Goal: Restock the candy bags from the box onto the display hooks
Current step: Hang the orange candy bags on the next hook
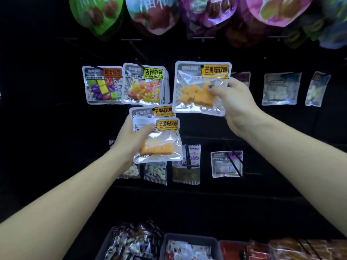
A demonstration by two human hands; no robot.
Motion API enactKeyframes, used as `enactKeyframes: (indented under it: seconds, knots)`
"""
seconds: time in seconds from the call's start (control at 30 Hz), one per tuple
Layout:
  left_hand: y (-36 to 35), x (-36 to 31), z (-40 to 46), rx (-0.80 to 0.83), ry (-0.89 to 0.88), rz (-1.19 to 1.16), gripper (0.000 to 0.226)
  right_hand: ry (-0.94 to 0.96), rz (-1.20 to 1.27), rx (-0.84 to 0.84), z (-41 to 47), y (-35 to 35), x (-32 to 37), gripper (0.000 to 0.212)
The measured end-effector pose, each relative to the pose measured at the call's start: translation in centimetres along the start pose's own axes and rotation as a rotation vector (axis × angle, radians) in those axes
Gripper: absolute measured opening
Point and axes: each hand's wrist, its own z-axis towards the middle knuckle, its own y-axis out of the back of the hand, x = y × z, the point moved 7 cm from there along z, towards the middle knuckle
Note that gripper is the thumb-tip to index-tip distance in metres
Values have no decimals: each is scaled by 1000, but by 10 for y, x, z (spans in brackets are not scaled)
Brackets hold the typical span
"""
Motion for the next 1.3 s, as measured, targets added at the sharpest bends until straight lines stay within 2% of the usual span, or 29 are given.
enactKeyframes:
  seconds: [0.2,0.33,0.47,0.7,0.8,0.9,1.03,1.17,1.3]
  knots:
    - [-16,3,10,46,-1,38,33,-4,15,-56,24,-3,1,19]
    - [-26,8,13,108,-2,70,37,-1,19,-58,31,-1,-1,14]
    - [-29,17,19,132,23,119,37,-4,15,-66,38,-3,-3,34]
    - [-34,24,24,163,18,132,37,26,6,-58,51,-5,-11,39]
    - [-38,23,22,174,16,125,43,12,-10,-46,59,-7,-19,39]
    - [-37,27,24,174,22,123,41,-14,-34,-68,67,-7,-30,39]
    - [-36,29,29,180,32,104,34,-31,-42,-97,75,-7,-45,18]
    - [-38,29,34,179,36,87,32,-91,-55,-143,92,-7,-62,32]
    - [-42,34,35,208,29,84,34,-155,-79,-165,109,-10,-83,29]
